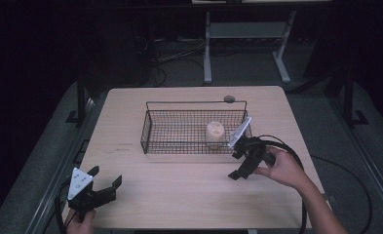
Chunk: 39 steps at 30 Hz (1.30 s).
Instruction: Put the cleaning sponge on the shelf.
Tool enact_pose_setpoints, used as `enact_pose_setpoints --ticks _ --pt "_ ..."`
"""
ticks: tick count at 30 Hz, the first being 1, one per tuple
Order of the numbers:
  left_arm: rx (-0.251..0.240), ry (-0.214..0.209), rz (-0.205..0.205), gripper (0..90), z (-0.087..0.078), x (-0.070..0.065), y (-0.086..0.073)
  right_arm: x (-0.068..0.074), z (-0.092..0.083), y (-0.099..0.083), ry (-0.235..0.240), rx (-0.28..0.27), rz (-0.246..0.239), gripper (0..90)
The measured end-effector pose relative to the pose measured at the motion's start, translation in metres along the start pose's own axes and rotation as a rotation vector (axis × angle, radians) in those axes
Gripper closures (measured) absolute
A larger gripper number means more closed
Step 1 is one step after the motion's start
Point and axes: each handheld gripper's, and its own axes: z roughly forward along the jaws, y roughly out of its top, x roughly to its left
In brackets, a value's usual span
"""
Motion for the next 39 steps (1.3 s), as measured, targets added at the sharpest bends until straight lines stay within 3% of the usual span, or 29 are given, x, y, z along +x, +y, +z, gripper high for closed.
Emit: enact_pose_setpoints --ticks 21,39 --pt "0.003 0.000 0.003 13.8 0.000 0.000 0.000 0.018 0.009 -0.024 0.000 -0.009 0.000 18.8" --pt "0.002 -0.003 0.004 13.8 0.001 -0.002 0.000 0.029 0.015 -0.047 -0.017 -0.049 0.008 18.8"
